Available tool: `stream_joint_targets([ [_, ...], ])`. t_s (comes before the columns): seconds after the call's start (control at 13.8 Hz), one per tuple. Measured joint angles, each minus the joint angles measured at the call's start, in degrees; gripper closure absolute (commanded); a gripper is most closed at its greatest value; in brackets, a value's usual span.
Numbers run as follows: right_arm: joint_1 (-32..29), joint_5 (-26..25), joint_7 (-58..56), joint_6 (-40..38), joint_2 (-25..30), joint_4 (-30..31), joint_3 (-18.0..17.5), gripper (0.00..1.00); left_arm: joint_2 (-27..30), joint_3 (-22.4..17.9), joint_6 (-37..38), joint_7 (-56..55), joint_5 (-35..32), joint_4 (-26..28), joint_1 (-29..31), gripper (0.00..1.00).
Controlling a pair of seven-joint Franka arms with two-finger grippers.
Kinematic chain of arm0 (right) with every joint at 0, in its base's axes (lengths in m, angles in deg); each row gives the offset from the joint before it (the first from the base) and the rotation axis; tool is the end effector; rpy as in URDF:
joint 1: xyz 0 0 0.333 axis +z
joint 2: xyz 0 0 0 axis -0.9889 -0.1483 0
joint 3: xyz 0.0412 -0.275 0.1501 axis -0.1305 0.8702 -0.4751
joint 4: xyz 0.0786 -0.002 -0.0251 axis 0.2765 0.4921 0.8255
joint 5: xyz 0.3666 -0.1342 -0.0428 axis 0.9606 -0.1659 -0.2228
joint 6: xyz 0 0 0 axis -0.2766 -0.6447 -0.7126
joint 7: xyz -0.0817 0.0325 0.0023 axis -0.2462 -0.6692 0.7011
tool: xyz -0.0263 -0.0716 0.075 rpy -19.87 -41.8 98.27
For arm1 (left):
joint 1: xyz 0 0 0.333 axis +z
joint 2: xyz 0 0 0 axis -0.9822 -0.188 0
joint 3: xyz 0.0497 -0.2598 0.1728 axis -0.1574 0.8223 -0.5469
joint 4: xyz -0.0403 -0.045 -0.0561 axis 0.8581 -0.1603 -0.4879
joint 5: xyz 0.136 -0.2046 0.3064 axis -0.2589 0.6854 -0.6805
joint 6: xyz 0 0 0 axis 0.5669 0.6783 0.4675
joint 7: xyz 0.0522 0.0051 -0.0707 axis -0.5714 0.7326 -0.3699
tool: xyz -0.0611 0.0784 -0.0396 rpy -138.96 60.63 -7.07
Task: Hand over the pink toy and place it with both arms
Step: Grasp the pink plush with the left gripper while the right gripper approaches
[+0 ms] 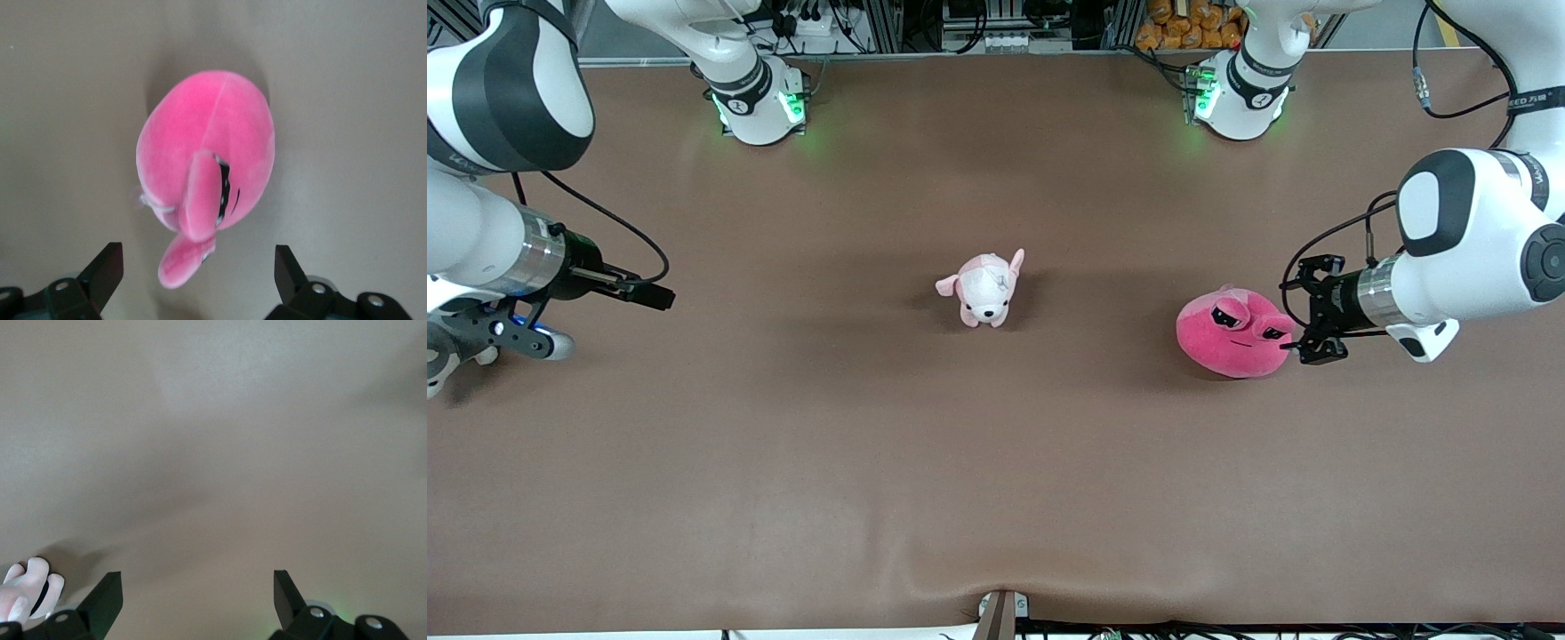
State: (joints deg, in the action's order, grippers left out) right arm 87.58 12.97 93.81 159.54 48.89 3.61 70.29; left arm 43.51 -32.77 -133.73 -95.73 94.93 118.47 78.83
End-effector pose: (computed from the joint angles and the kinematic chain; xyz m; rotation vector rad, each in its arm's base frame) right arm 0.6040 0.0634 0.5369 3.0531 -0.5725 -0.3027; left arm 0.5928 -0.0492 0.3849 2.2144 2.1424 -0.4644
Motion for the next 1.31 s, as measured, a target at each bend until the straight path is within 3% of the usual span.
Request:
stream_joint_targets([
  [0.44,-1.34,3.78,0.93,0.02,-0.75,-0.09,0.35,0.0,-1.8,0.09,-2.71,0.11,0.77,2.42,0.62,0.0],
  [0.58,-1.72,4.05,0.93,0.09,-0.92,-0.32,0.41,0.0,-2.54,0.1,-2.71,0.1,0.94,2.55,0.6,0.31],
  [0.65,-1.69,4.07,0.93,0.15,-0.97,-0.43,0.38,0.0,-2.9,0.09,-2.74,0.08,1.4,2.55,0.65,0.5],
  [0.73,-1.59,4.08,0.93,0.41,-1.02,-0.49,0.29,0.0,-3.22,0.05,-2.74,0.08,2.29,2.55,0.78,0.85],
  [0.8,-1.46,4.09,0.93,1.01,-1.15,-0.49,0.18,0.0,-3.52,0.03,-2.74,0.07,3.0,2.55,0.91,1.0],
  [1.31,-0.78,4.55,0.93,6.24,-4.54,-0.49,-0.17,0.0,-4.64,0.4,-2.72,0.18,3.62,0.92,-0.16,1.0],
])
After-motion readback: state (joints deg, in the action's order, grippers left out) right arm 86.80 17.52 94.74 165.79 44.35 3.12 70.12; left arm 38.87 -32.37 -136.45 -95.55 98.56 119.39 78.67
